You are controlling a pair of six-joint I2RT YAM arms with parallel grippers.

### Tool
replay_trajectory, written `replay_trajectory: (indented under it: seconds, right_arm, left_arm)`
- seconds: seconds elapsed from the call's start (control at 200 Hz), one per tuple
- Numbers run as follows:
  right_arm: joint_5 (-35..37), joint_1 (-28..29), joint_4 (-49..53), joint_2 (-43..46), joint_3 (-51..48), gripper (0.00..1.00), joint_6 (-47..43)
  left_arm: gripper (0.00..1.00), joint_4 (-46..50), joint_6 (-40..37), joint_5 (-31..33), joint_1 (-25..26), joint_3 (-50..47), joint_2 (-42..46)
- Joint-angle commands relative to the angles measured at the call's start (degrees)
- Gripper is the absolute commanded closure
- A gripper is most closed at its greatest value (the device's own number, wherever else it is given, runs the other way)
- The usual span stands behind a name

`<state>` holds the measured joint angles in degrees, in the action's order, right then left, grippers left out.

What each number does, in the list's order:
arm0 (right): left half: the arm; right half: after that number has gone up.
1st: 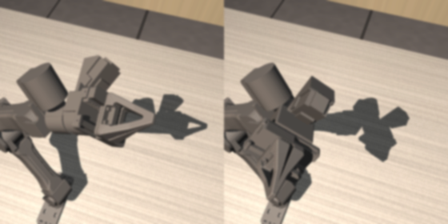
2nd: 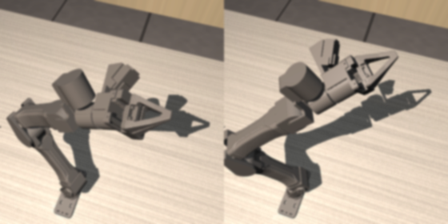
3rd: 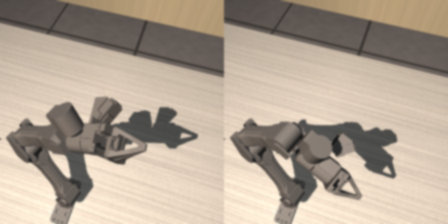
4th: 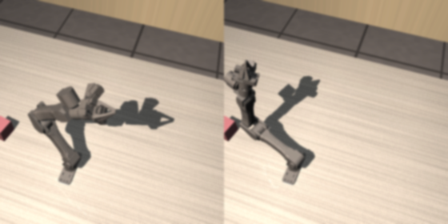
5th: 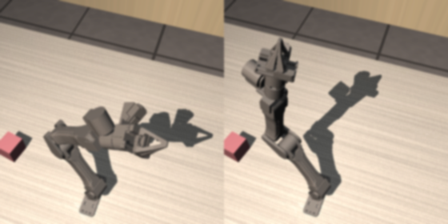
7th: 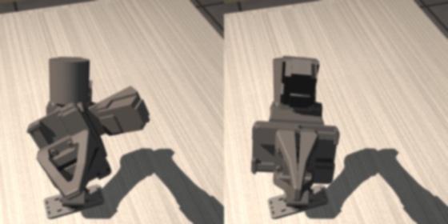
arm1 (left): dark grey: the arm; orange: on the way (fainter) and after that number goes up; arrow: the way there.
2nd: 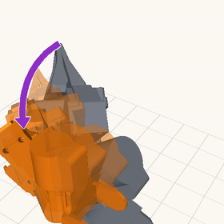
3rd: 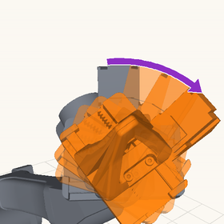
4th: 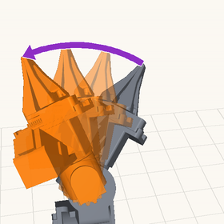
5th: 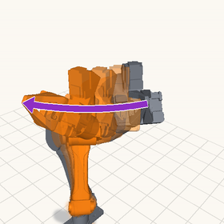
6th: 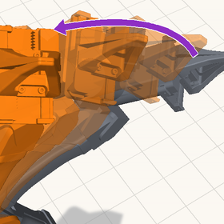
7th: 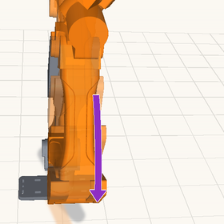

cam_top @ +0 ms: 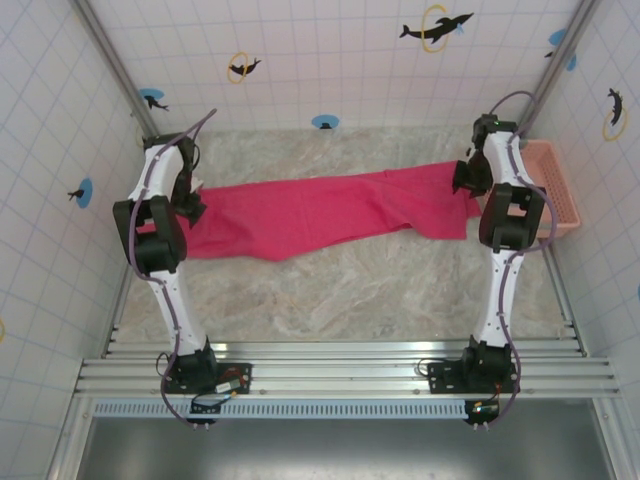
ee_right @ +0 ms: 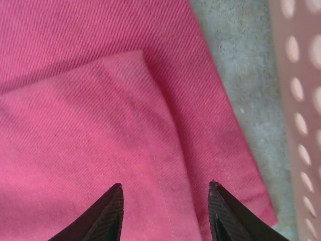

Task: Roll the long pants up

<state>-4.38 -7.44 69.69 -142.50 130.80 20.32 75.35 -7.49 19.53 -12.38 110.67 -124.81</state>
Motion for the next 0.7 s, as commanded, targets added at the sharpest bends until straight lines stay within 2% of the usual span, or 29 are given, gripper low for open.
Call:
replay_trajectory:
  seconds: [0.0,0.065,0.22,0.33,0.696]
  right_arm:
    - [-0.3,-0.5,-0.8,1.5,-3.7,0.54,0.2]
    - [-0.4,-0.3,-2.1,1.7,-5.1,0.57,0.5]
    - [-1.0,-0.1,-3.2,0.7,-5.8,0.66,2.0]
    - [-1.9,0.4,-3.3,-0.5,-4.8,0.73,2.7]
    - [-0.4,4.7,-1.4,-2.6,-1.2,0.72,2.7]
  left_arm:
    - [0.03,4.2,2.8,-4.4,0.1,0.1,2.5]
    - [0.02,4.9,5.1,-7.9,0.6,-0.9,3.3]
    - [0.03,0.2,8.2,-14.3,1.7,-10.1,6.7]
    - [0.03,-1.1,9.2,-15.9,1.8,-14.3,6.9]
    - [0.02,-0.6,7.0,-8.4,0.4,-13.6,1.5]
